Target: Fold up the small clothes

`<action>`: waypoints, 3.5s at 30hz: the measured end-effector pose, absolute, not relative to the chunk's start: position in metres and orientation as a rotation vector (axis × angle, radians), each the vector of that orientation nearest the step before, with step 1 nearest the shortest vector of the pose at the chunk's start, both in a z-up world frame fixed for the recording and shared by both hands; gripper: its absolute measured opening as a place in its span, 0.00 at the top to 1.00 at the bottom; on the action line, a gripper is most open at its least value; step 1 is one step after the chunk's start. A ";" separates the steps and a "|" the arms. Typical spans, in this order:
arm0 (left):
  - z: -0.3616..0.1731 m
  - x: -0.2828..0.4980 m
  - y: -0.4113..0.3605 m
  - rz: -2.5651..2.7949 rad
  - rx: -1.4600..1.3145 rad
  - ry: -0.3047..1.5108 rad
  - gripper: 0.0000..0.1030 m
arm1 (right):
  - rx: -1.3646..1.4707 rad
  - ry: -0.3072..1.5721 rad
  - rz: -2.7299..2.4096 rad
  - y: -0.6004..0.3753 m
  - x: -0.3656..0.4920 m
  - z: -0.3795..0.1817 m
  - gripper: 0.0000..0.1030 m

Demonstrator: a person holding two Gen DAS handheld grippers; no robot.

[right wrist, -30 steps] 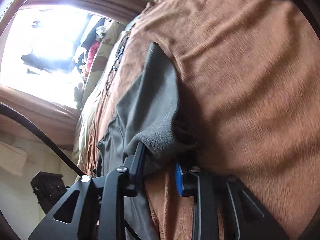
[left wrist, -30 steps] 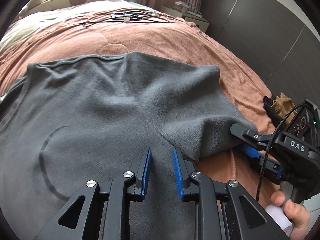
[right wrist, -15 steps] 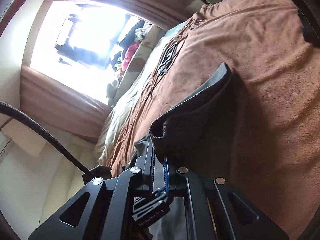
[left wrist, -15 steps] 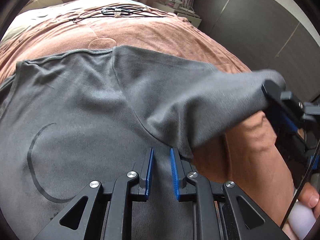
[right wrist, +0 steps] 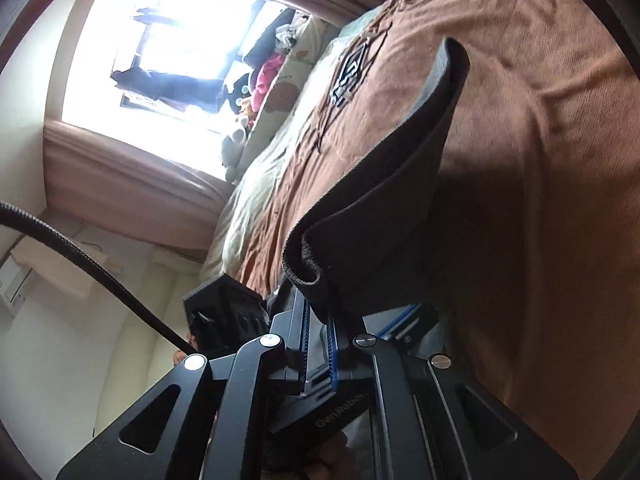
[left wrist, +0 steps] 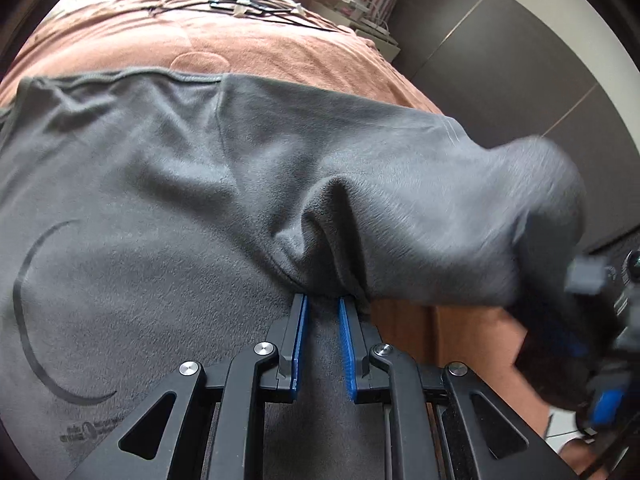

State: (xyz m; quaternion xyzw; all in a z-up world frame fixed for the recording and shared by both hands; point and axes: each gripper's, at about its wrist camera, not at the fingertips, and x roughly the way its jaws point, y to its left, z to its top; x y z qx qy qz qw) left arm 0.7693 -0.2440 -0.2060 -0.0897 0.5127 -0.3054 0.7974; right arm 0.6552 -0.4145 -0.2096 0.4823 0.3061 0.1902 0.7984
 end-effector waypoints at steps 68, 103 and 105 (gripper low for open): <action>-0.151 0.811 -0.350 -0.572 0.027 1.105 0.92 | 1.220 0.613 0.106 -0.543 0.647 -0.224 0.60; -0.163 0.794 -0.137 -0.286 -0.237 1.131 0.91 | 0.877 0.788 0.265 -0.465 0.715 -0.199 0.60; -0.165 0.793 -0.129 -0.264 -0.239 1.147 0.83 | 0.866 0.795 0.258 -0.464 0.718 -0.196 0.60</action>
